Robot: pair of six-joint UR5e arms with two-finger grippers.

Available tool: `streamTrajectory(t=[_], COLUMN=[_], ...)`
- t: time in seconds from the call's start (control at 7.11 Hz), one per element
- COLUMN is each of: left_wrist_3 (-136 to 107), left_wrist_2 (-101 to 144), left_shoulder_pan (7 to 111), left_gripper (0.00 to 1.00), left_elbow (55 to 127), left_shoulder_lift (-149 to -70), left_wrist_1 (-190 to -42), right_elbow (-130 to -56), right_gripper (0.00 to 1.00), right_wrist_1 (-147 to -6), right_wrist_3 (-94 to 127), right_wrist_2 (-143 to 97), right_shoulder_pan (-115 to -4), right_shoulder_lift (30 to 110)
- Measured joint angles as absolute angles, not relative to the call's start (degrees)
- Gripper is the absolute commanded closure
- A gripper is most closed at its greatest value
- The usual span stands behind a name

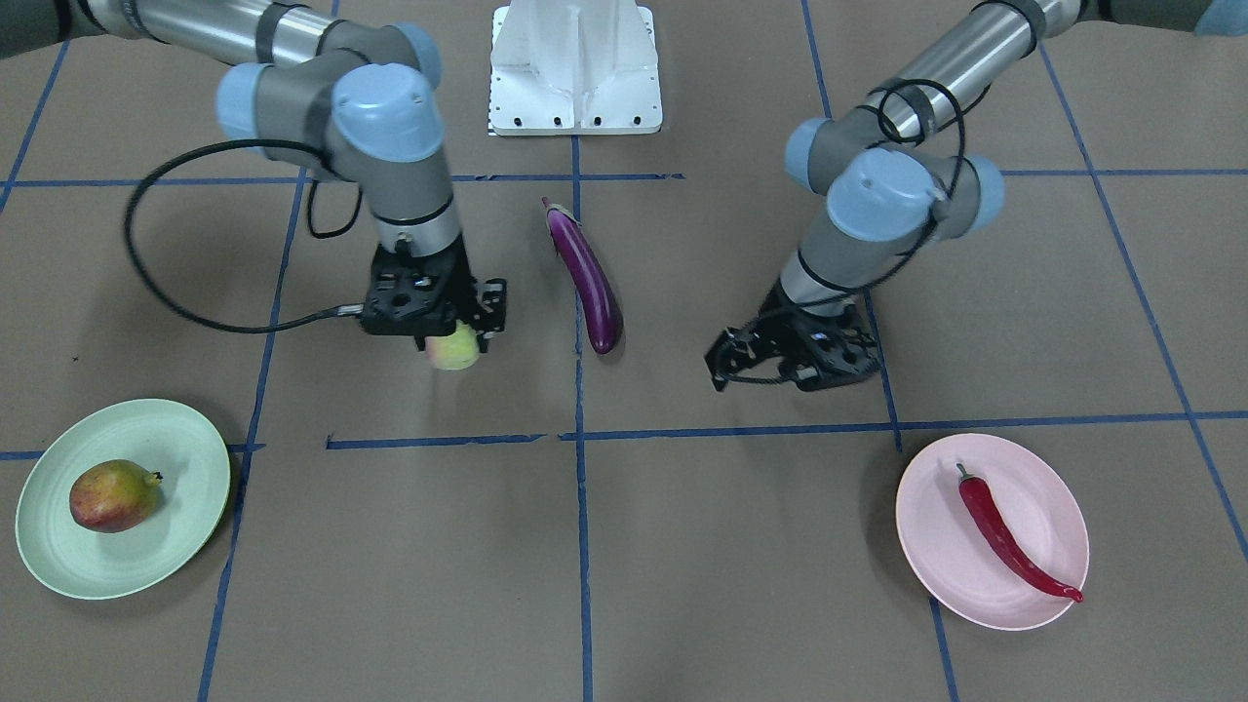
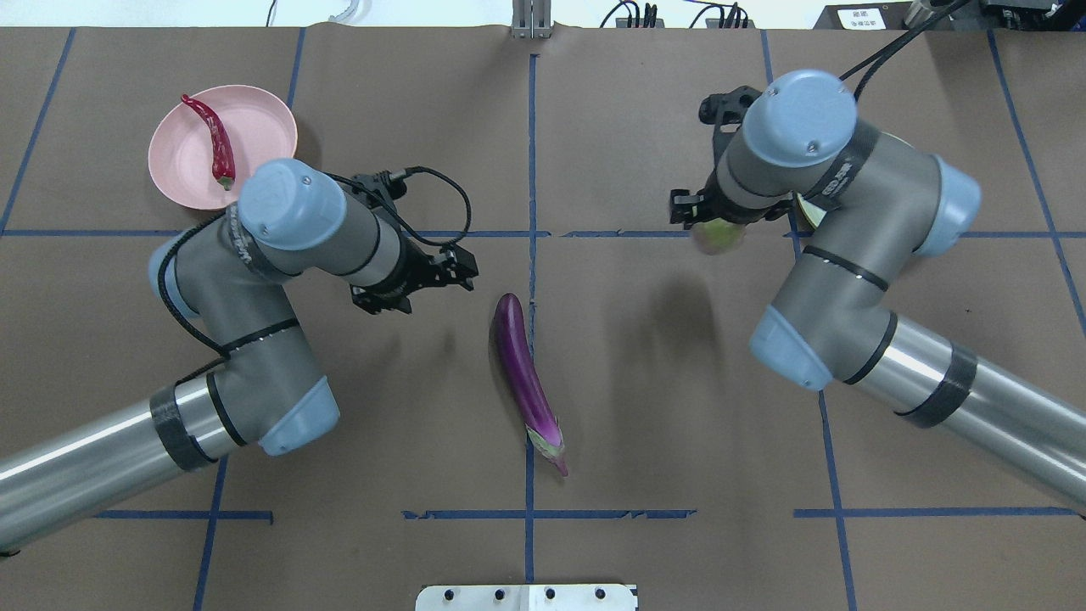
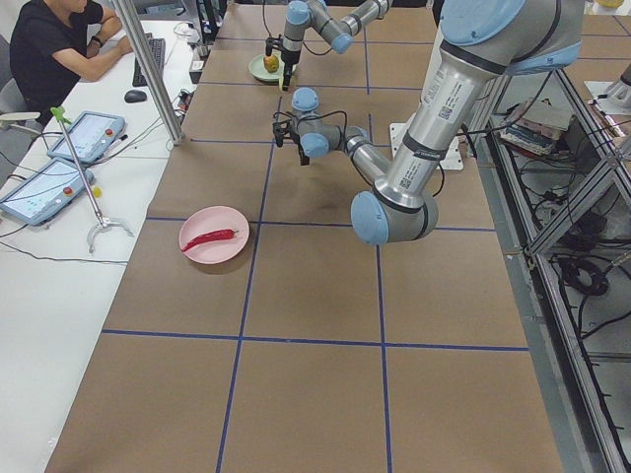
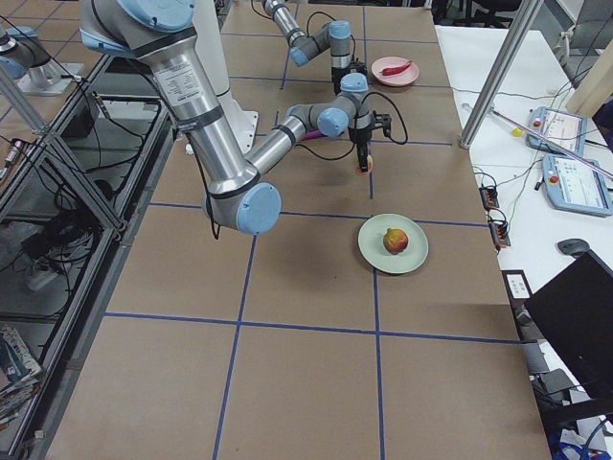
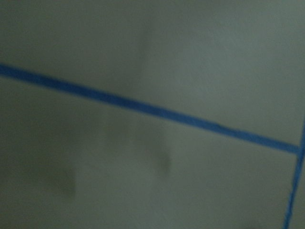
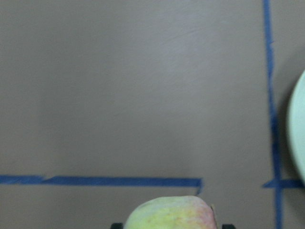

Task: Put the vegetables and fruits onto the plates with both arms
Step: 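Carry peach to green plate with right gripper while left grasps eggplant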

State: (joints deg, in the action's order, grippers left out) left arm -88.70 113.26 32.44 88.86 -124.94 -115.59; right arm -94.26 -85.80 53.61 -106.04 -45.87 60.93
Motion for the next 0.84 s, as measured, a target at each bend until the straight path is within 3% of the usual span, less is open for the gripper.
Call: streamTrajectory(t=[0.42,0.56,0.7,0.84], left_wrist_3=[-90.15,-90.25,-90.31,-90.36], left_wrist_2=[107.98,106.94,106.59,106.46], left_shoulder_pan=[26.18,25.21,24.76,24.6], left_gripper=[0.0,0.0,0.0,0.0], left_elbow=[89.45,89.44,89.45,89.49], left_shoulder_lift=[-131.95,-132.35,-132.54,-132.57], left_wrist_1=[-103.51,-102.69,-102.35,-102.16], right_elbow=[-79.49,-75.81,-74.33,-73.89], right_gripper=[0.98,0.54,0.01,0.0], right_wrist_1=[-76.49,-72.47,-70.74,-70.16], right_wrist_3=[45.4,44.42,43.69,42.94], right_wrist_2=[-107.23,-107.4,-107.63,-107.79], right_shoulder_pan=[-53.47,-54.47,-54.99,-55.32], right_shoulder_lift=[61.93,62.03,62.32,62.86])
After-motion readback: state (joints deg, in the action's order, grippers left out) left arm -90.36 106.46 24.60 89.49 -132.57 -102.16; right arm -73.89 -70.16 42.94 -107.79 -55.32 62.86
